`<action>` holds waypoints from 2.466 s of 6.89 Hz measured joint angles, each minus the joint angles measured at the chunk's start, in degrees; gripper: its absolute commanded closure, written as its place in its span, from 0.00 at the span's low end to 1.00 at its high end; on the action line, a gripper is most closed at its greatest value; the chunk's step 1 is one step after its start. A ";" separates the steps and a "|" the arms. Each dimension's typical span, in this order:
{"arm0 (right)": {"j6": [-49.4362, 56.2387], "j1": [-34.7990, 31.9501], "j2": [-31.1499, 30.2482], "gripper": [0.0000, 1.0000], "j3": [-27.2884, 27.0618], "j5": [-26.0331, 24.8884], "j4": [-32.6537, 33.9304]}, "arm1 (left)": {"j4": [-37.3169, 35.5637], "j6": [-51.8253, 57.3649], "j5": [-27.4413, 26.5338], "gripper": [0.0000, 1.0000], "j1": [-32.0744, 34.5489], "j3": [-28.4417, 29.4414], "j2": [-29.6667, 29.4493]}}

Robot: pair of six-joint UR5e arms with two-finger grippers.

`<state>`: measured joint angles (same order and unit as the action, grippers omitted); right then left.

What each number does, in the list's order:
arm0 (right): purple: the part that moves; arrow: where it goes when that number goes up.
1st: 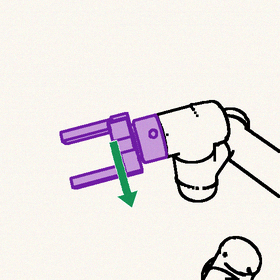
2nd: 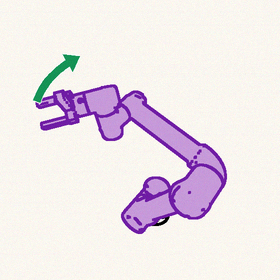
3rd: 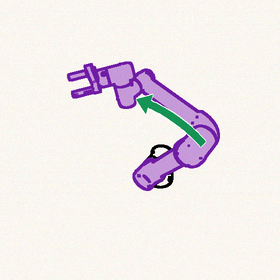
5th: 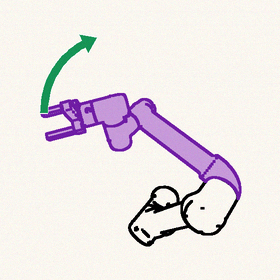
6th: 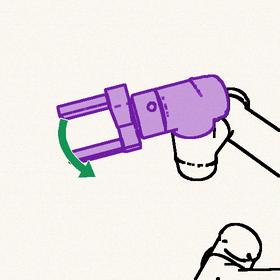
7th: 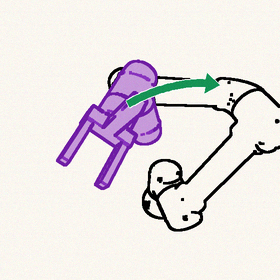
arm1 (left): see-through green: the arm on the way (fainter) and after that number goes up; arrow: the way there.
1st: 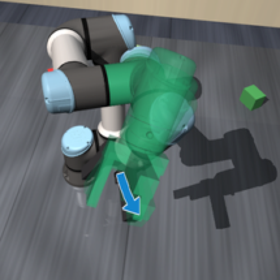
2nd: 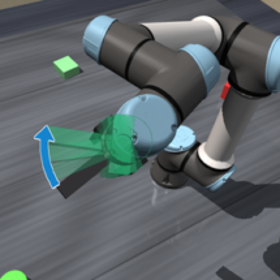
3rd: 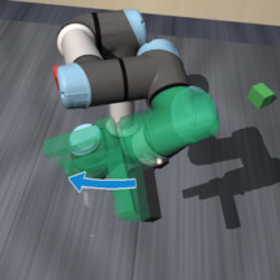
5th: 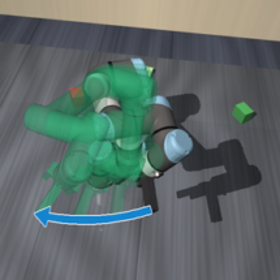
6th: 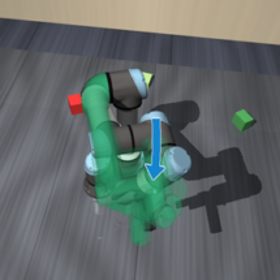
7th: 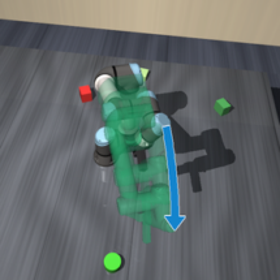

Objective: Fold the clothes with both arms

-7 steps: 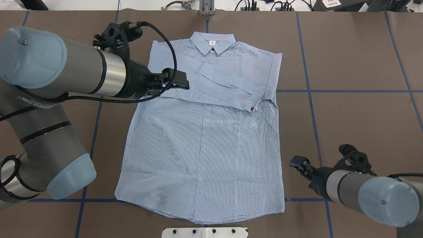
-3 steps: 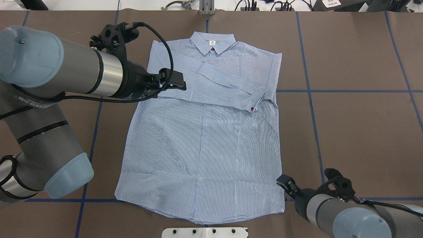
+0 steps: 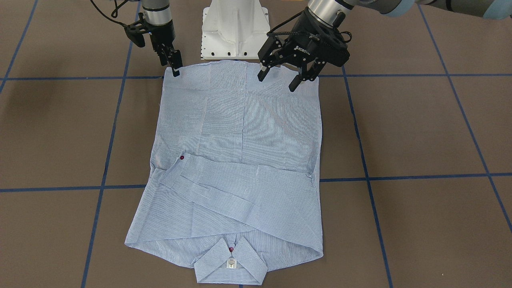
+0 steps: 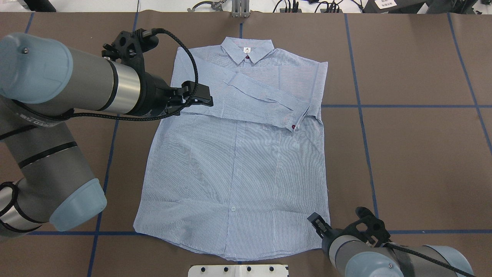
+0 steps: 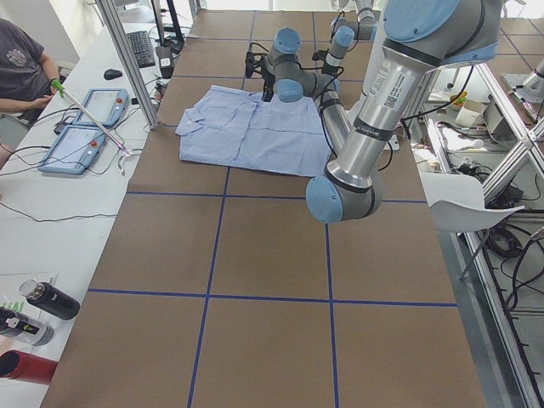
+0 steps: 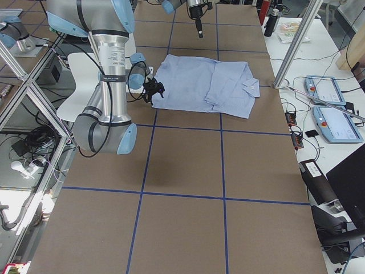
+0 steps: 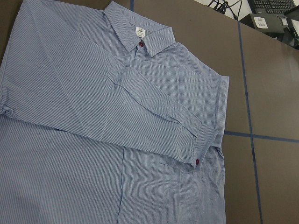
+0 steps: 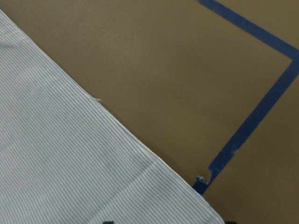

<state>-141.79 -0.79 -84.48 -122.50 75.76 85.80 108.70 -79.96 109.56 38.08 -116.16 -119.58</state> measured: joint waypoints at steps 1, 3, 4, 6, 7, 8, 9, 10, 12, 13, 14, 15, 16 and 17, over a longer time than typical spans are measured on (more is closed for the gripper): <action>-0.16 0.14 0.01 0.24 0.32 0.13 0.13 | -0.04 -0.17 -0.08 0.06 -0.05 0.11 0.03; -0.23 0.71 0.00 0.26 0.46 0.31 0.31 | -0.06 -0.37 -0.17 0.06 -0.05 0.21 0.07; -0.24 0.92 -0.12 0.26 0.52 0.42 0.43 | -0.06 -0.43 -0.16 0.06 -0.03 0.22 0.11; -0.24 1.34 -0.33 0.27 0.86 0.59 0.63 | -0.06 -0.46 -0.14 0.06 -0.02 0.20 0.13; -0.24 1.48 -0.38 0.34 1.18 0.61 0.66 | -0.06 -0.46 -0.14 0.05 -0.02 0.19 0.20; -0.24 1.62 -0.41 0.61 1.61 0.64 0.68 | -0.06 -0.46 -0.14 0.05 -0.02 0.16 0.25; -0.26 1.69 -0.42 1.00 1.86 0.68 0.68 | -0.06 -0.46 -0.14 0.05 -0.02 0.15 0.28; -0.30 1.74 -0.43 1.00 1.86 0.81 0.70 | -0.05 -0.46 -0.14 0.05 -0.02 0.16 0.30; -0.27 1.85 -0.43 1.00 1.62 1.45 0.67 | 0.01 -0.46 -0.15 0.05 -0.02 0.20 0.31; -0.25 2.01 -0.44 1.00 1.37 1.63 0.72 | 0.05 -0.46 -0.20 0.05 -0.02 0.29 0.31; -0.24 2.17 -0.48 1.00 1.05 1.66 0.80 | 0.11 -0.56 -0.21 0.05 -0.02 0.33 0.41; -0.24 2.29 -0.50 1.00 0.75 1.67 0.84 | 0.16 -1.09 -0.20 0.05 -0.09 0.33 0.57; -0.24 2.31 -0.57 1.00 0.43 1.68 0.85 | 0.19 -1.77 -0.18 0.04 -0.17 0.31 0.70; -0.24 2.30 -0.88 1.00 -0.04 1.70 0.90 | 0.24 -2.95 -0.29 0.12 -0.22 -0.06 1.26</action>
<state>-142.03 1.52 -85.36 -122.54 77.46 86.70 108.94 -82.90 109.27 37.86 -116.21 -118.32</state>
